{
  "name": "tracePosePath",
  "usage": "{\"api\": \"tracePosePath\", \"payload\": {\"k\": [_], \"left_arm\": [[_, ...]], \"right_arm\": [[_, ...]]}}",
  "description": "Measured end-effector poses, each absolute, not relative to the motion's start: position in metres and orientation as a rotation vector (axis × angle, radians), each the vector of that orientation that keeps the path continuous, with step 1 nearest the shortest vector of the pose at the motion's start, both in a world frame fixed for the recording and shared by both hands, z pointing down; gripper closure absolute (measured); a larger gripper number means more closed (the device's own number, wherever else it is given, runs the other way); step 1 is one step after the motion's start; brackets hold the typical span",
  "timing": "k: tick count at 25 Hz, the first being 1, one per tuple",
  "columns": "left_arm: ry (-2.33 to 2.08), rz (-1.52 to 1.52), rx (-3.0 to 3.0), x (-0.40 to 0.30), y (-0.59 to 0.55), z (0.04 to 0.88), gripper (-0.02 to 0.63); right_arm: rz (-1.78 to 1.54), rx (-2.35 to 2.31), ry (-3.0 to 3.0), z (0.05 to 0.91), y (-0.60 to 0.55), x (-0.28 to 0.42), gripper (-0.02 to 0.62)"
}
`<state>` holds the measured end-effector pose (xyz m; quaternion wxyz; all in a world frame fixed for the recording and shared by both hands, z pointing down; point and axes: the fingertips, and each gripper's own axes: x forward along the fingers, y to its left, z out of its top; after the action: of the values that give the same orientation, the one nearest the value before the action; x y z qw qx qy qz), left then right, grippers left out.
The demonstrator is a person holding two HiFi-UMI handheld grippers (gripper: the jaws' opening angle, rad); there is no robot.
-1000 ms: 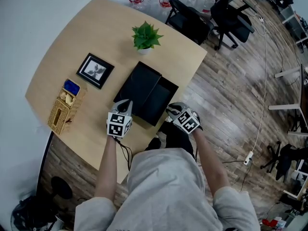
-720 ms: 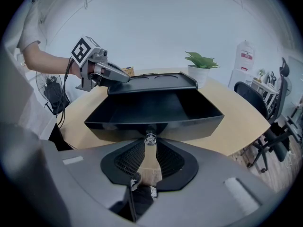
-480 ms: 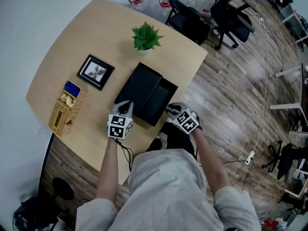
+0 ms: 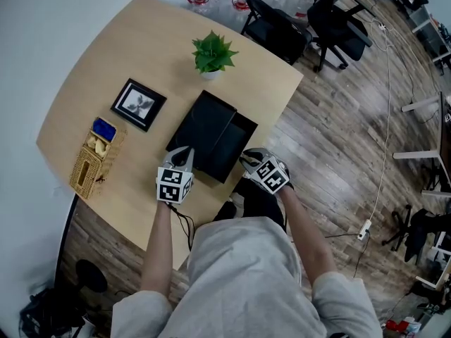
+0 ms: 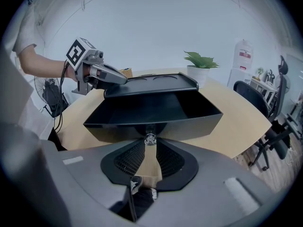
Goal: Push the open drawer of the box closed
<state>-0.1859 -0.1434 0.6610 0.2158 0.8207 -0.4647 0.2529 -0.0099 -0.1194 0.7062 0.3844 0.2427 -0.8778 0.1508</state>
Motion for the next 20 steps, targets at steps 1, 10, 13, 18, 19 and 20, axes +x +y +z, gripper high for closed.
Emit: {"api": "tracePosePath", "payload": {"k": [1, 10, 13, 18, 19, 20], "left_arm": [[-1.288, 0.701, 2.275, -0.186, -0.143, 0.661, 0.554], [-1.286, 0.701, 2.277, -0.185, -0.144, 0.661, 0.554], [-1.286, 0.701, 2.278, -0.184, -0.143, 0.661, 0.554], [-1.282, 0.704, 2.275, -0.184, -0.144, 0.66, 0.554], [-1.282, 0.704, 2.275, -0.184, -0.144, 0.661, 0.554], [-1.281, 0.704, 2.276, -0.184, -0.144, 0.661, 0.554]], "right_arm": [[0.386, 0.621, -2.241, 0.705, -0.12, -0.011, 0.518], [0.384, 0.637, -2.26, 0.699, -0.127, -0.021, 0.518], [0.388, 0.641, -2.269, 0.696, -0.129, -0.024, 0.518], [0.386, 0.628, -2.274, 0.7, -0.133, -0.029, 0.518], [0.389, 0.623, -2.269, 0.702, -0.133, -0.029, 0.518], [0.393, 0.621, -2.267, 0.702, -0.133, -0.029, 0.518]]}}
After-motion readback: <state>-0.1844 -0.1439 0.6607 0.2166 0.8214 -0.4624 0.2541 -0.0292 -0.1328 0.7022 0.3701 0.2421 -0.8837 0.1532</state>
